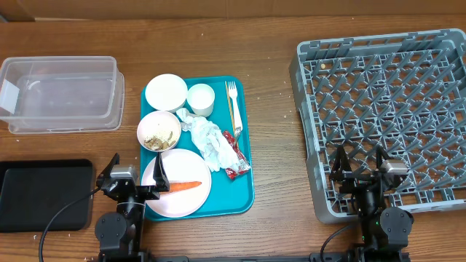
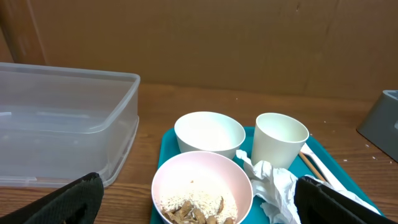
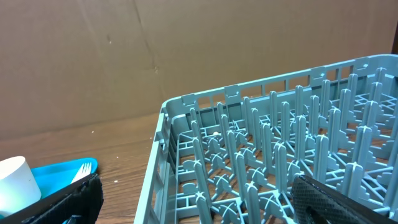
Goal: Sort waste into correct bins and load items into the dishwasher
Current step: 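Move the left gripper toward the carrot on the white plate, then lower the left gripper and grasp the orange carrot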
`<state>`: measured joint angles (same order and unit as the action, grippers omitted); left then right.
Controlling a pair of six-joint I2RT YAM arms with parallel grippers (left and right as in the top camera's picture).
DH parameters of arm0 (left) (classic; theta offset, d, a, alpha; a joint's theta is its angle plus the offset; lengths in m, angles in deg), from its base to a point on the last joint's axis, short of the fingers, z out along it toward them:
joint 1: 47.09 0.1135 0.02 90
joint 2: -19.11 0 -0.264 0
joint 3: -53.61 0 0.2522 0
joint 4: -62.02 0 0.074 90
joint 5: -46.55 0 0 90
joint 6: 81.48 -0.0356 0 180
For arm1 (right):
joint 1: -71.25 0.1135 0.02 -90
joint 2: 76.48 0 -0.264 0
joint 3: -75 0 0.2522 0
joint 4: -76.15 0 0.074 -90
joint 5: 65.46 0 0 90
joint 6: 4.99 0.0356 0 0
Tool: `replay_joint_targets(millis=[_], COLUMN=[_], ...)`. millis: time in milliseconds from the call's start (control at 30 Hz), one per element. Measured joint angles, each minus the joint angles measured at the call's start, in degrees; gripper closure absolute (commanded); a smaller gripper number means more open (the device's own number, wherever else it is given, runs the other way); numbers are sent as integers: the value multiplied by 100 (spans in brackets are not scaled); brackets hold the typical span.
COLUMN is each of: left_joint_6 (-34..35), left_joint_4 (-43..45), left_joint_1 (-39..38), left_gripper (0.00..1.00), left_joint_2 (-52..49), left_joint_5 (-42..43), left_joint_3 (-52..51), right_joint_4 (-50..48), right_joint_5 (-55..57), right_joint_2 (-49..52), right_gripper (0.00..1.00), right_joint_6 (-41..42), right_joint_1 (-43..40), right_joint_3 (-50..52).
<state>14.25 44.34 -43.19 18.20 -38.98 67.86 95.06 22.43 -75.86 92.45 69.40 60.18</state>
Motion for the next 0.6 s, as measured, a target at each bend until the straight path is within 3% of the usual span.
replay_joint_targets(millis=[167,300,400,600], left_joint_6=[568,2243,3027,3591], left_joint_4=[39,90,94,101], left_joint_1=[0,0,0,0], left_gripper=[0,0,0,0], left_joint_2=[0,0,0,0], left_joint_5=[297,949,1158,1307], left_joint_3=[0,0,0,0], right_joint_4=[-2,-4,-4,-2], right_joint_5=[0,0,-2,0], right_joint_2=[0,0,0,0], right_gripper=[0,0,0,0], right_joint_6=[0,0,2,-2], right_joint_1=[0,0,0,0], right_joint_3=[0,0,0,0])
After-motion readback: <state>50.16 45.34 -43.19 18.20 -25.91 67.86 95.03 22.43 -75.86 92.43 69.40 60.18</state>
